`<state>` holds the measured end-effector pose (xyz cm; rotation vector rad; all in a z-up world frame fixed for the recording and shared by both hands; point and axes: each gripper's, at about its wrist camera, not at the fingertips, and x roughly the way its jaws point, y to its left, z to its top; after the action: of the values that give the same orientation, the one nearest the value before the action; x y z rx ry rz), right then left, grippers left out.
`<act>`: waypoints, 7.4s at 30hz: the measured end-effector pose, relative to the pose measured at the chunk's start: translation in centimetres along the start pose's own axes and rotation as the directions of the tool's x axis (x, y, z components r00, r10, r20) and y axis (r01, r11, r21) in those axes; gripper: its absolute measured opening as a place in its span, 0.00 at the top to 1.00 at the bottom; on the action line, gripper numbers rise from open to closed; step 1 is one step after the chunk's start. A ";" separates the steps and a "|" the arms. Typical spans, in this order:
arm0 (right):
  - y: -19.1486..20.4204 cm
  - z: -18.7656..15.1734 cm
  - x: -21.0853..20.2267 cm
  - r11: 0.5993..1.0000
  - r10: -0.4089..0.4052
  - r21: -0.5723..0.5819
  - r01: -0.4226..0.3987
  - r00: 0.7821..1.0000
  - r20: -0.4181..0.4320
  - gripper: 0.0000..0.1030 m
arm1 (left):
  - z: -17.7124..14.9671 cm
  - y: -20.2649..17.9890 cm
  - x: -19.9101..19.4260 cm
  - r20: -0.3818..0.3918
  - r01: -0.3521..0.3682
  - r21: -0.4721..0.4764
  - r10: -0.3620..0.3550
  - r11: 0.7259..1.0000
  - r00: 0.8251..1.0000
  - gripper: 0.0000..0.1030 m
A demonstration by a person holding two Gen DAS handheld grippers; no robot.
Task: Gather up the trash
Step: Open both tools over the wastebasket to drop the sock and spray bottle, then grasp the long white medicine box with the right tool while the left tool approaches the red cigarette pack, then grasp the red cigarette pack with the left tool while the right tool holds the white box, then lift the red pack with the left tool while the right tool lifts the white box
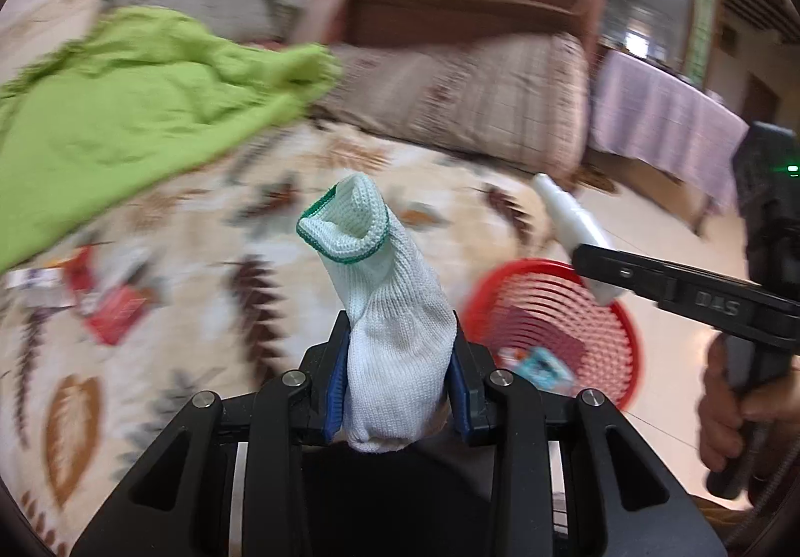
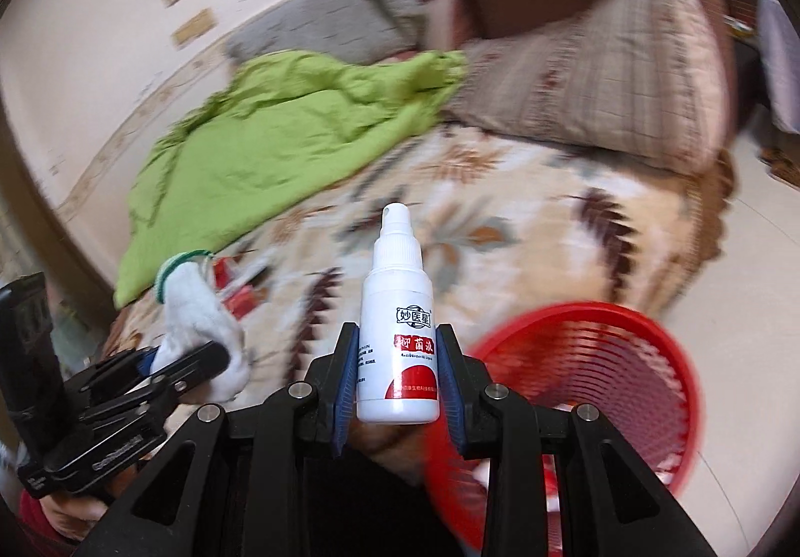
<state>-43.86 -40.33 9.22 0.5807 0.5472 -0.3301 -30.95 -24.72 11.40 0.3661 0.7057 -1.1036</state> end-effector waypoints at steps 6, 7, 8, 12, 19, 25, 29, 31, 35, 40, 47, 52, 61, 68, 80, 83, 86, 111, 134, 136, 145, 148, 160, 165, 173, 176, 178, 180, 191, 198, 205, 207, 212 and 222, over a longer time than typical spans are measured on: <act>-5.9 -0.2 -1.9 0.989 -0.079 0.128 0.079 0.997 -0.004 0.69 | 1.1 -5.2 4.3 -0.109 0.181 0.049 -0.175 0.982 0.979 0.69; -6.7 -0.1 -2.2 0.986 -0.093 0.140 0.093 0.996 -0.003 0.69 | 1.2 -5.8 4.9 -0.119 0.194 0.056 -0.186 0.979 0.975 0.69; -7.2 -0.1 -2.4 0.984 -0.101 0.150 0.101 0.995 -0.003 0.69 | 1.2 -6.6 5.7 -0.134 0.208 0.065 -0.198 0.976 0.971 0.69; -8.7 -0.3 -2.2 0.978 -0.100 0.181 0.104 0.995 -0.030 0.67 | 1.2 -7.6 7.7 -0.178 0.239 0.061 -0.225 0.969 0.958 0.33; -9.2 0.2 -1.8 0.976 -0.133 0.169 0.138 0.990 -0.040 0.60 | 1.4 -4.1 5.7 -0.108 0.151 0.024 -0.147 0.988 0.983 0.32; -5.4 1.8 0.5 0.995 -0.040 0.086 0.044 0.998 -0.048 0.60 | 0.8 2.1 2.1 -0.035 0.006 -0.030 -0.007 1.000 0.999 0.32; -0.5 2.2 3.2 1.000 0.022 -0.010 -0.023 0.997 -0.076 0.51 | -1.1 6.5 0.2 -0.030 -0.091 -0.093 0.088 0.992 0.996 0.32; 2.6 2.1 5.2 0.995 0.086 -0.045 -0.092 0.990 -0.116 0.51 | -2.3 8.9 -0.8 -0.030 -0.152 -0.115 0.149 0.982 0.988 0.32; 7.4 1.5 8.7 0.978 0.181 -0.070 -0.198 0.962 -0.203 0.51 | -4.8 14.2 -2.2 -0.058 -0.248 -0.217 0.242 0.944 0.969 0.32; 12.7 1.3 13.0 0.954 0.242 -0.102 -0.281 0.927 -0.288 0.51 | -7.1 20.7 -3.5 -0.068 -0.349 -0.350 0.348 0.869 0.935 0.32; 18.8 3.2 20.8 0.935 0.302 -0.065 -0.347 0.880 -0.366 0.51 | -9.8 25.2 -3.0 -0.062 -0.504 -0.415 0.529 0.758 0.847 0.32; 21.9 4.4 28.0 0.934 0.331 0.012 -0.358 0.850 -0.411 0.51 | -10.4 26.6 -2.7 -0.070 -0.528 -0.437 0.557 0.729 0.827 0.32; 23.0 4.1 39.3 0.945 0.324 0.193 -0.264 0.833 -0.449 0.55 | -10.6 28.5 -2.2 -0.075 -0.527 -0.473 0.563 0.706 0.823 0.32; 23.1 4.1 41.3 0.916 0.395 0.264 -0.303 0.804 -0.444 0.77 | -10.4 28.5 -1.9 -0.073 -0.516 -0.460 0.548 0.723 0.833 0.32; 19.9 7.1 35.6 0.973 0.227 0.080 -0.215 0.947 -0.226 0.86 | -10.5 28.8 -2.2 -0.064 -0.502 -0.488 0.545 0.713 0.836 0.32; 20.9 4.9 35.2 0.942 0.335 0.129 -0.309 0.892 -0.303 0.86 | -10.6 28.9 -2.9 -0.043 -0.490 -0.510 0.548 0.707 0.836 0.32; 21.9 3.1 34.7 0.905 0.426 0.179 -0.387 0.828 -0.365 0.86 | -10.6 28.9 -3.6 -0.018 -0.475 -0.529 0.550 0.703 0.835 0.32; 16.7 0.6 24.7 0.885 0.465 0.137 -0.444 0.839 -0.283 0.86 | -8.5 35.6 1.6 -0.096 -0.080 -0.569 0.031 0.818 0.995 0.32; 17.5 0.8 22.8 0.934 0.352 0.014 -0.357 0.913 -0.208 0.86 | -9.0 27.8 -1.0 -0.139 -0.497 -0.453 0.492 0.740 0.859 0.46; 17.8 0.7 22.6 0.934 0.348 -0.007 -0.357 0.914 -0.206 0.86 | -9.4 27.0 -2.2 -0.118 -0.534 -0.447 0.544 0.718 0.831 0.46; 19.4 0.2 21.8 0.927 0.338 -0.098 -0.363 0.919 -0.204 0.86 | -9.5 25.3 -4.6 -0.061 -0.601 -0.426 0.641 0.676 0.765 0.46; 19.8 0.0 21.5 0.924 0.334 -0.121 -0.363 0.920 -0.204 0.86 | -9.2 24.9 -4.7 -0.062 -0.625 -0.406 0.662 0.667 0.747 0.46; 20.2 -0.6 20.8 0.917 0.332 -0.157 -0.367 0.920 -0.208 0.86 | -9.1 24.5 -5.0 -0.054 -0.640 -0.397 0.679 0.658 0.732 0.46; 19.9 -0.5 21.0 0.918 0.338 -0.138 -0.371 0.917 -0.213 0.86 | -9.1 24.6 -5.0 -0.054 -0.638 -0.393 0.676 0.662 0.735 0.46; 19.8 -0.4 21.2 0.917 0.349 -0.120 -0.380 0.912 -0.215 0.86 | -9.0 24.6 -5.1 -0.047 -0.618 -0.403 0.659 0.675 0.751 0.46; 19.7 -0.4 21.2 0.917 0.352 -0.115 -0.381 0.911 -0.214 0.86 | -8.8 24.9 -5.7 -0.021 -0.571 -0.440 0.627 0.693 0.779 0.46; 19.7 -0.4 21.2 0.917 0.353 -0.115 -0.382 0.911 -0.214 0.86 | -8.7 25.3 -6.3 -0.009 -0.547 -0.464 0.613 0.697 0.790 0.46; 19.7 -0.4 21.2 0.918 0.351 -0.116 -0.380 0.912 -0.212 0.86 | -8.5 25.4 -6.7 -0.005 -0.538 -0.477 0.610 0.695 0.793 0.46; 19.6 -0.2 20.9 0.912 0.371 -0.108 -0.396 0.907 -0.199 0.86 | -7.5 24.3 -6.8 -0.002 -0.529 -0.463 0.596 0.712 0.803 0.46; 19.4 -0.2 21.1 0.907 0.384 -0.098 -0.409 0.901 -0.203 0.86 | -6.9 23.4 -6.9 0.016 -0.529 -0.451 0.598 0.719 0.801 0.46; 19.3 -0.2 20.9 0.907 0.387 -0.094 -0.410 0.901 -0.198 0.86 | -6.9 23.3 -7.0 0.016 -0.524 -0.453 0.594 0.721 0.804 0.46; 19.3 -0.2 21.0 0.908 0.384 -0.094 -0.408 0.901 -0.200 0.86 | -7.0 23.4 -7.1 0.018 -0.523 -0.456 0.595 0.720 0.803 0.46; 19.4 -0.1 21.0 0.911 0.377 -0.097 -0.402 0.904 -0.202 0.86 | -7.4 23.7 -7.1 0.014 -0.515 -0.468 0.589 0.718 0.808 0.46; 18.2 0.2 19.8 0.913 0.392 -0.030 -0.407 0.896 -0.208 0.86 | -7.3 23.5 -7.5 0.016 -0.510 -0.466 0.583 0.723 0.812 0.46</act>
<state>-19.73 -28.84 5.79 0.6433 0.6130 0.1418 -14.12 -5.39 9.54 0.0738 0.6215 -0.3719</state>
